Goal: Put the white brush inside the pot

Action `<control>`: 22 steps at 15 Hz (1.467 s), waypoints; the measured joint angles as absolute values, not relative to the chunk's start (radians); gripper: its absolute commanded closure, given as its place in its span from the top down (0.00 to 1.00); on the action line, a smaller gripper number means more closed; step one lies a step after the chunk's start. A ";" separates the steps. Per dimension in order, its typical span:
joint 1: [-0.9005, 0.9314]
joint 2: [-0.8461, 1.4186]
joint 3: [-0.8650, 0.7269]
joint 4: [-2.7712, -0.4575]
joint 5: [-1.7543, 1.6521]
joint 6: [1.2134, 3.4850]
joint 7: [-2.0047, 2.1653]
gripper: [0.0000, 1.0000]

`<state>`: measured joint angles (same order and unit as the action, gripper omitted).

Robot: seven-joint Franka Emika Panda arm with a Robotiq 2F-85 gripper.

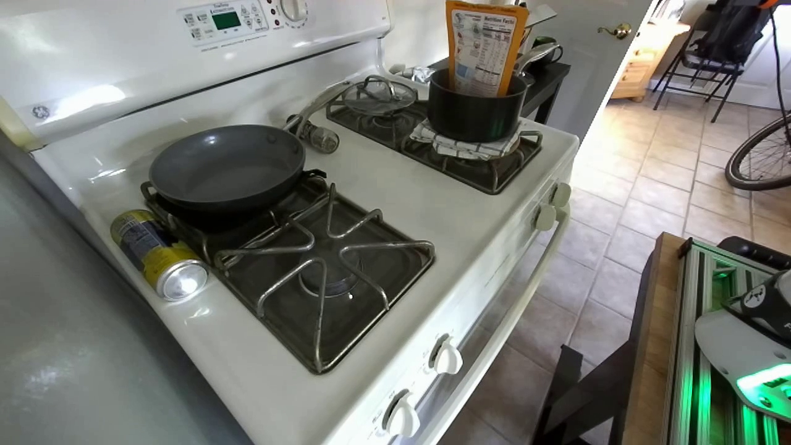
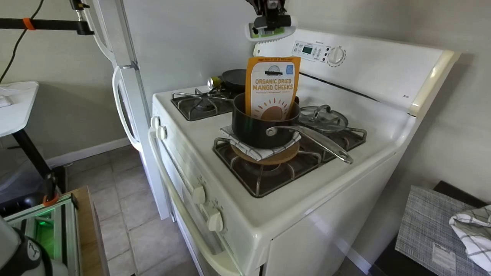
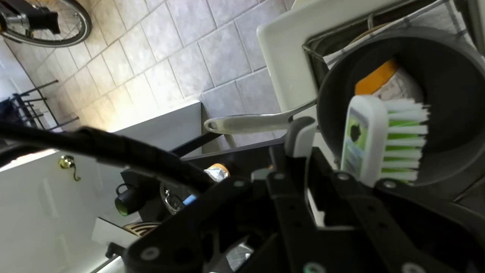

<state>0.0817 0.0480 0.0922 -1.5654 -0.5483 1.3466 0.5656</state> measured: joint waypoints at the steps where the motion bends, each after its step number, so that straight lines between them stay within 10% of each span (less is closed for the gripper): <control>1: 0.091 0.074 0.098 -1.550 -0.555 1.345 0.537 0.03; 17: 0.258 0.448 0.105 -1.319 -0.854 1.117 0.208 0.14; 22: 0.258 0.481 0.104 -1.282 -0.854 1.099 0.168 0.03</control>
